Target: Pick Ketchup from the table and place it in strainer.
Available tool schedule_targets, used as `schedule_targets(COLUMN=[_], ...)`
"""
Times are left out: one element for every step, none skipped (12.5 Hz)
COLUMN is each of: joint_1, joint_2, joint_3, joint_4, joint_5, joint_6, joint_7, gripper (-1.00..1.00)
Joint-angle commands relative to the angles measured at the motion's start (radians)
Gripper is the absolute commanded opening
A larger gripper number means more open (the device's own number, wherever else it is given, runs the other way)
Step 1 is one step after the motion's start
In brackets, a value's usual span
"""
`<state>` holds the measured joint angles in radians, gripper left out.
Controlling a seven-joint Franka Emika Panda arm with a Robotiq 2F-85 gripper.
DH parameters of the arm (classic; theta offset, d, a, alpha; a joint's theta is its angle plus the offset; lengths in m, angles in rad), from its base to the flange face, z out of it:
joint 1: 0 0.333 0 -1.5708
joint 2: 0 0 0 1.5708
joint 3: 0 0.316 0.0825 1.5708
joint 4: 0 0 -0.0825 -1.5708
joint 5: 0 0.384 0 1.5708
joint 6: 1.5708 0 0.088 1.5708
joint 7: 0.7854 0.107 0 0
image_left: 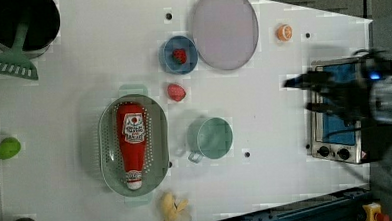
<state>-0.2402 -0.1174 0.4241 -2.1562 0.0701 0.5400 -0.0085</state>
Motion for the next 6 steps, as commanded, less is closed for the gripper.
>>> schedule_targets(joint_1=[-0.030,-0.030,-0.030,-0.030,-0.030,-0.030], joint_2=[-0.091,-0.102,-0.105,-0.103,-0.101,-0.098], joint_3=[-0.106,-0.136,-0.158,-0.170,-0.173,-0.173], joint_4=[0.119,0.155,0.195,0.235,0.271,0.295], joint_5=[0.039,0.040,0.039,0.034,0.033,0.033], joint_6=[-0.204,-0.291,-0.365,-0.428,-0.479,-0.511], joint_7=[0.037,0.031,0.030,0.029,0.029,0.032], gripper=[1.00,1.00,1.00,1.00,1.00,1.00])
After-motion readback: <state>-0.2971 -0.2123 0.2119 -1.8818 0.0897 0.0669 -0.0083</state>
